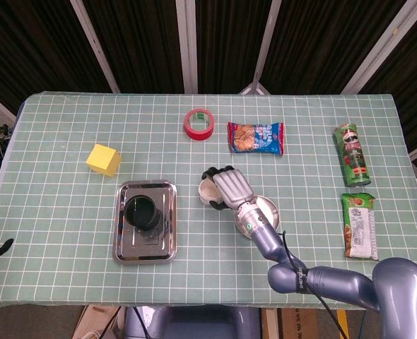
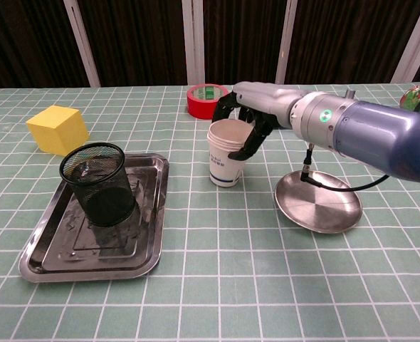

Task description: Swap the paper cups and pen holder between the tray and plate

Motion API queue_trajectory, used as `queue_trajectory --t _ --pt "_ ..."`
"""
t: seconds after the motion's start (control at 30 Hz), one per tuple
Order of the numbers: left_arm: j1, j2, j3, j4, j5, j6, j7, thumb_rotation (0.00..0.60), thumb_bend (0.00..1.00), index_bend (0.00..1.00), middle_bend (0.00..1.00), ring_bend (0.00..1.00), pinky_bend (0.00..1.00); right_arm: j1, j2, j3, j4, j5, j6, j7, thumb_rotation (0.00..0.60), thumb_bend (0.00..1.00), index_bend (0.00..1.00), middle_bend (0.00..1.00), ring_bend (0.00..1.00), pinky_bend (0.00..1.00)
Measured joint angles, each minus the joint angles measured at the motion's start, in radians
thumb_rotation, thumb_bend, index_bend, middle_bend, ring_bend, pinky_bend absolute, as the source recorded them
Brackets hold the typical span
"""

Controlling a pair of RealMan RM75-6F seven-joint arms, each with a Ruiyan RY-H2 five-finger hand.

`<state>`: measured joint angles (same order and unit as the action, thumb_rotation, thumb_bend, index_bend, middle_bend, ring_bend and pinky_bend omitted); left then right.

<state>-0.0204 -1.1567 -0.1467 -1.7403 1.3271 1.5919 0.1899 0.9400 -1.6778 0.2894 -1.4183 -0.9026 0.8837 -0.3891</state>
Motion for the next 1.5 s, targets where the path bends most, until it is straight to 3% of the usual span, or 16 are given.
queue_trajectory --t 0.1,0.3,0.53,0.7,0.8,0.97,1.07,1.33,1.5 --pt "0.001 0.002 0.0 -0.003 -0.005 -0.002 -0.002 0.6 0.07 0.17 0.0 0.0 0.1 0.002 0.023 -0.011 -0.027 0.006 -0.025 -0.003 0.6 0.0 0.0 0.0 0.0 0.0" --pt "0.0 0.005 -0.001 -0.002 -0.001 0.0 -0.01 0.6 0.07 0.17 0.0 0.0 0.1 -0.001 0.077 -0.023 -0.125 0.044 -0.005 -0.05 0.6 0.0 0.0 0.0 0.0 0.0" --pt "-0.007 0.004 0.011 0.012 0.042 -0.005 -0.026 0.6 0.07 0.17 0.0 0.0 0.1 -0.066 0.224 -0.04 -0.319 0.035 0.131 -0.092 0.6 0.0 0.0 0.0 0.0 0.0" --pt "-0.018 0.025 0.034 -0.003 0.083 -0.031 -0.037 0.6 0.06 0.17 0.0 0.0 0.11 -0.228 0.416 -0.112 -0.461 -0.07 0.288 -0.058 0.6 0.0 0.0 0.0 0.0 0.0" --pt "-0.04 0.045 0.037 -0.025 0.104 -0.065 -0.048 0.6 0.05 0.16 0.0 0.0 0.11 -0.359 0.513 -0.199 -0.495 -0.177 0.375 0.015 0.6 0.0 0.0 0.0 0.0 0.0" --pt "-0.122 0.095 0.024 -0.079 0.112 -0.199 -0.066 0.6 0.03 0.16 0.0 0.0 0.1 -0.567 0.573 -0.364 -0.464 -0.349 0.492 0.191 0.6 0.0 0.0 0.0 0.0 0.0" --pt "-0.194 0.124 0.008 -0.113 0.097 -0.321 -0.064 0.6 0.02 0.16 0.0 0.0 0.09 -0.635 0.582 -0.42 -0.411 -0.395 0.52 0.252 0.6 0.0 0.0 0.0 0.0 0.0" --pt "-0.443 0.131 -0.046 -0.178 -0.091 -0.66 0.0 0.6 0.01 0.15 0.0 0.0 0.09 -0.697 0.574 -0.421 -0.351 -0.39 0.519 0.286 0.6 0.0 0.0 0.0 0.0 0.0" --pt "-0.529 0.05 -0.057 -0.158 -0.174 -0.724 0.042 0.6 0.01 0.15 0.0 0.0 0.09 -0.713 0.576 -0.4 -0.352 -0.389 0.515 0.28 0.6 0.0 0.0 0.0 0.0 0.0"
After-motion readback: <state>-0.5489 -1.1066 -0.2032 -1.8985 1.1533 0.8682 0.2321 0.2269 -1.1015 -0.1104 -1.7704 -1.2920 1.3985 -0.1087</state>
